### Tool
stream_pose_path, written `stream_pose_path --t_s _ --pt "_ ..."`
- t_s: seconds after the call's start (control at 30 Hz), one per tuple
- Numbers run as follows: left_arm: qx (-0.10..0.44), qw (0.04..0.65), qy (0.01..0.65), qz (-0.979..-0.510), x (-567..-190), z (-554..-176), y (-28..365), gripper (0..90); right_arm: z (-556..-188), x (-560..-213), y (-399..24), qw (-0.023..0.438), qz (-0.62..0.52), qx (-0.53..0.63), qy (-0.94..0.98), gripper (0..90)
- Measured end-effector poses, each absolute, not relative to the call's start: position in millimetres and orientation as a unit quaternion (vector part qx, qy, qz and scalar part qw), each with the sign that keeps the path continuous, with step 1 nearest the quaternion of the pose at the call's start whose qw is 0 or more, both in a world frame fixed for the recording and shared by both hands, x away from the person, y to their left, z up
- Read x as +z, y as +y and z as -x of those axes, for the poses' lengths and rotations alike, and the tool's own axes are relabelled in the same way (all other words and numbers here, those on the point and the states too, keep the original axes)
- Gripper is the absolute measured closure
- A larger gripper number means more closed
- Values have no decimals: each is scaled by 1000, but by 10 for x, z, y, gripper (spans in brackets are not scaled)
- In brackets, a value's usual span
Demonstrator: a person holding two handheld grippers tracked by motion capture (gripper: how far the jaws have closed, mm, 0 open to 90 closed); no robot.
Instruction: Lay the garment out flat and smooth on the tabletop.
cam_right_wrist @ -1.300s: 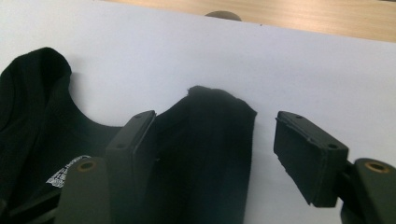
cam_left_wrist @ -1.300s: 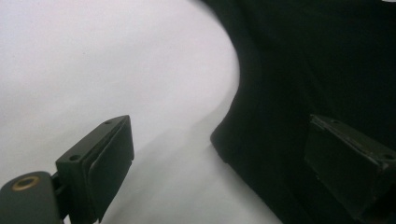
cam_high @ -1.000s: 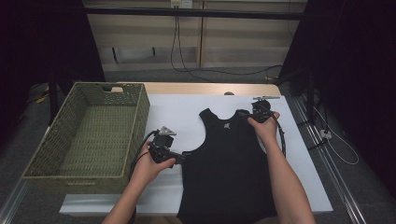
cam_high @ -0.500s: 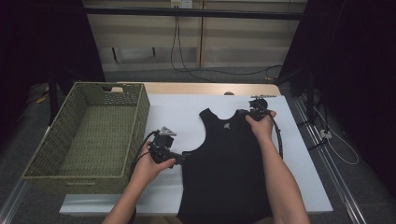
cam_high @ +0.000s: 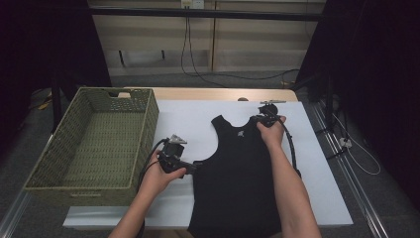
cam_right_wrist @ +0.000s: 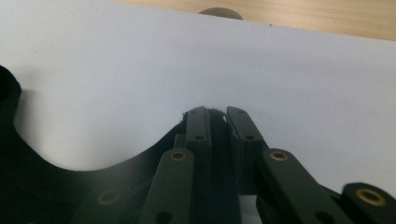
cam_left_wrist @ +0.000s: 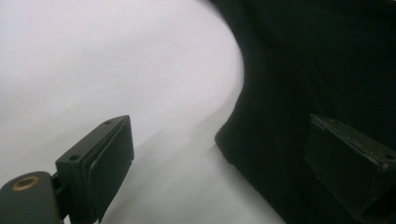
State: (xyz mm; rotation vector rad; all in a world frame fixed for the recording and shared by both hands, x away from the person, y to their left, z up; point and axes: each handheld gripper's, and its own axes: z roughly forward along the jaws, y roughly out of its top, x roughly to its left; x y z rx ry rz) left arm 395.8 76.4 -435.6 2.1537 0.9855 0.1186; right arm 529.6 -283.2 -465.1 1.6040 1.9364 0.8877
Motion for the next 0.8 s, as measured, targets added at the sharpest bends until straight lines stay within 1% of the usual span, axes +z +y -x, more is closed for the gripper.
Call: stream_pose_path --t_s 0.13,0.43,0.63,0.8 --pt "48 380 388 -838 -4347 -3963 764 89 -5281 -4639 -2859 223 -591 334 700 819" --pt "41 385 387 -837 -4307 -4018 715 90 -5111 -4484 -2952 217 -581 379 687 820" --pt "41 388 390 -834 -4286 -4086 685 103 -4967 -4353 -2922 208 -569 404 685 820" --pt "40 389 389 -834 -4274 -4136 641 101 -4862 -4250 -2886 211 -556 418 687 820"
